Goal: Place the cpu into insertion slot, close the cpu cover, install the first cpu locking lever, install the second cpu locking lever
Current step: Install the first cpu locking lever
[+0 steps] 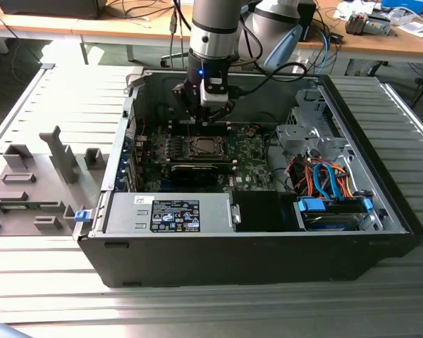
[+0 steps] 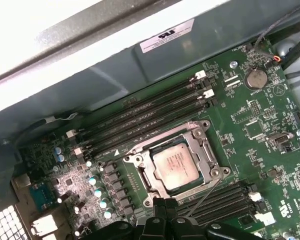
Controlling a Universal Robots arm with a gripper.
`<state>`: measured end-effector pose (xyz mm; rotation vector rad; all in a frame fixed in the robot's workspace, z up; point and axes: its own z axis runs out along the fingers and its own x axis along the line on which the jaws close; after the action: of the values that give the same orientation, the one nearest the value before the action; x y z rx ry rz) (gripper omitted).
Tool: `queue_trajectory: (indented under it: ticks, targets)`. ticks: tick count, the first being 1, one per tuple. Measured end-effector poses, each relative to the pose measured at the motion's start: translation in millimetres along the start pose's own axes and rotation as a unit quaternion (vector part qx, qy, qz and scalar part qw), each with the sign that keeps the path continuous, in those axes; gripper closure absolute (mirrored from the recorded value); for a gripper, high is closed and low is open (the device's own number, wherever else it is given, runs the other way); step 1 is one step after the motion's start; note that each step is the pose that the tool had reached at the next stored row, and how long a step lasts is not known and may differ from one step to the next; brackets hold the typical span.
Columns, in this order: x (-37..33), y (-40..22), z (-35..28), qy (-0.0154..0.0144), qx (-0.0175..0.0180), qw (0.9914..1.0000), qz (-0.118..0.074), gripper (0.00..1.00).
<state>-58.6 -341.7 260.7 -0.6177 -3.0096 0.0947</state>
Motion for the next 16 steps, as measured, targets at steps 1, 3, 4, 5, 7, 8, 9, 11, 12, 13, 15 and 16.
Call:
queue_trajectory:
  ticks: [1,3,4,5,7,8,9,11,12,13,15,16]
  targets:
    - [0.0,0.0,0.0,-0.0002,0.0002,1.0,-0.003,0.89]
    - [0.0,0.0,0.0,-0.0011,0.0008,0.99987,-0.016,0.89]
    - [0.0,0.0,0.0,-0.0015,0.001,0.9998,-0.02,0.89]
    - [0.0,0.0,0.0,-0.0017,0.0011,0.99973,-0.023,0.89]
    - [0.0,0.0,0.0,-0.0025,0.0017,0.99942,-0.034,0.89]
    - [0.0,0.0,0.0,-0.0027,0.0018,0.99931,-0.037,0.89]
    - [0.0,0.0,0.0,-0.0029,0.002,0.99918,-0.04,0.89]
    - [0.0,0.0,0.0,-0.0035,0.0024,0.99885,-0.048,0.89]
    - [0.0,0.0,0.0,-0.0037,0.0025,0.9987,-0.051,0.89]
    - [0.0,0.0,0.0,-0.0039,0.0027,0.99853,-0.054,0.89]
    - [0.0,0.0,0.0,-0.0045,0.0031,0.99802,-0.063,0.89]
    - [0.0,0.0,0.0,-0.005,0.0034,0.99766,-0.068,0.89]
